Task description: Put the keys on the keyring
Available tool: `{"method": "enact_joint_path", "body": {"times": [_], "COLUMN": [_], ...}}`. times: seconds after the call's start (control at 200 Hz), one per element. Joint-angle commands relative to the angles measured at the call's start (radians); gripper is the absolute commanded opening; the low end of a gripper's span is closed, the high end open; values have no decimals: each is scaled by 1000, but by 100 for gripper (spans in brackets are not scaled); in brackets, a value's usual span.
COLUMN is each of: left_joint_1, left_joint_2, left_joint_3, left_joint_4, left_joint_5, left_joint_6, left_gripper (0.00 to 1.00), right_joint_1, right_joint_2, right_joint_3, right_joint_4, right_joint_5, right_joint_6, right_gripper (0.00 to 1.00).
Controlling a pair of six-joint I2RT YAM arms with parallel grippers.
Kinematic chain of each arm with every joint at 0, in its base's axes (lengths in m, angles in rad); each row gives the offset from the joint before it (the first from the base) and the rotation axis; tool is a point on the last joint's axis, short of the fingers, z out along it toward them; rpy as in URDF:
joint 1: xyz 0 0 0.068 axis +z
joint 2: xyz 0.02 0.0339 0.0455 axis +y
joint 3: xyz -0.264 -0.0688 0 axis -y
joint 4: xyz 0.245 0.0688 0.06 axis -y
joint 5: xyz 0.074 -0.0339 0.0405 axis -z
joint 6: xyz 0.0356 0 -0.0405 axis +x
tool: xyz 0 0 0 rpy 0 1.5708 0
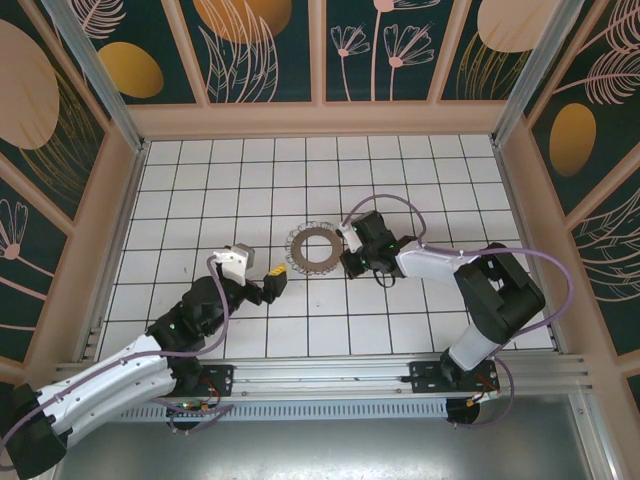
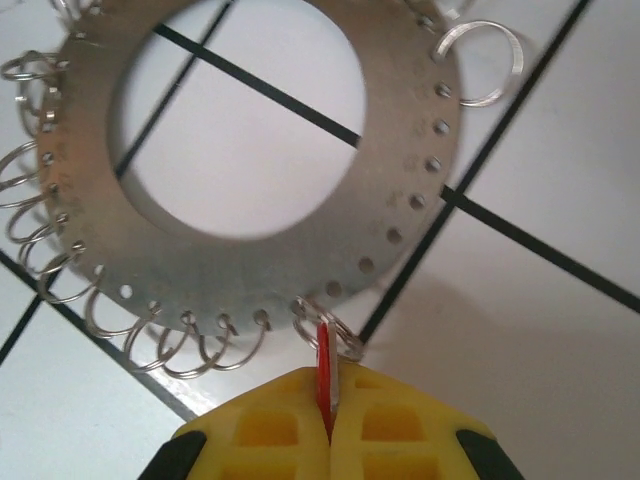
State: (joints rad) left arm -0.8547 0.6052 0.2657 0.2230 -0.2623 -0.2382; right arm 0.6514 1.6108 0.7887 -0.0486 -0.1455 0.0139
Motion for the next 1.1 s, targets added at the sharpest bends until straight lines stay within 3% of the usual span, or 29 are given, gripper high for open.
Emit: {"method": "enact_joint_path", "body": {"times": [0.0, 0.205, 0.475, 0.586, 0.636, 0.691, 0.706, 0.721, 0.736, 0.796, 0.916, 0.971, 1.091], "left_joint_1": [-3, -4, -4, -4, -3, -3, -2, -3, -2, 1, 56, 128, 301], "left_joint_2": [-9, -25, -5, 8, 17, 21, 21, 21, 21, 21, 31, 43, 125], "left_joint_3": [14, 23, 47, 90, 122, 152, 158, 164, 169, 187, 197, 190, 159], "left_joint_4": [66, 64, 62, -12, -66, -118, -129, -138, -146, -171, -98, -44, 114], "left_joint_5": [45, 43, 21, -96, -153, -218, -243, -265, -293, -394, -447, -429, -349], "left_joint_6": [-8, 14, -26, -99, -122, -125, -126, -125, -127, -115, 41, 75, 44], "left_gripper": [99, 99, 99, 99, 99, 99, 99, 99, 99, 99, 99, 99, 99], "right_joint_1": [-39, -53, -72, -76, -76, -75, -75, -76, -76, -76, -87, -99, -278], "right_joint_2": [4, 29, -70, -173, -232, -310, -333, -355, -380, -475, -653, -715, -735], "right_joint_3": [-18, -38, -93, -104, -103, -119, -126, -136, -144, -184, -280, -329, -388], "right_joint_4": [52, 55, 57, 56, 55, 73, 82, 93, 103, 147, 269, 345, 449], "right_joint_5": [-15, -29, 72, 147, 184, 228, 235, 242, 248, 282, 389, 411, 395], "right_joint_6": [107, 153, 169, 163, 152, 138, 131, 125, 118, 92, 33, 8, 4], "right_gripper": [0, 0, 20, 32, 44, 68, 78, 95, 99, 99, 99, 99, 99]}}
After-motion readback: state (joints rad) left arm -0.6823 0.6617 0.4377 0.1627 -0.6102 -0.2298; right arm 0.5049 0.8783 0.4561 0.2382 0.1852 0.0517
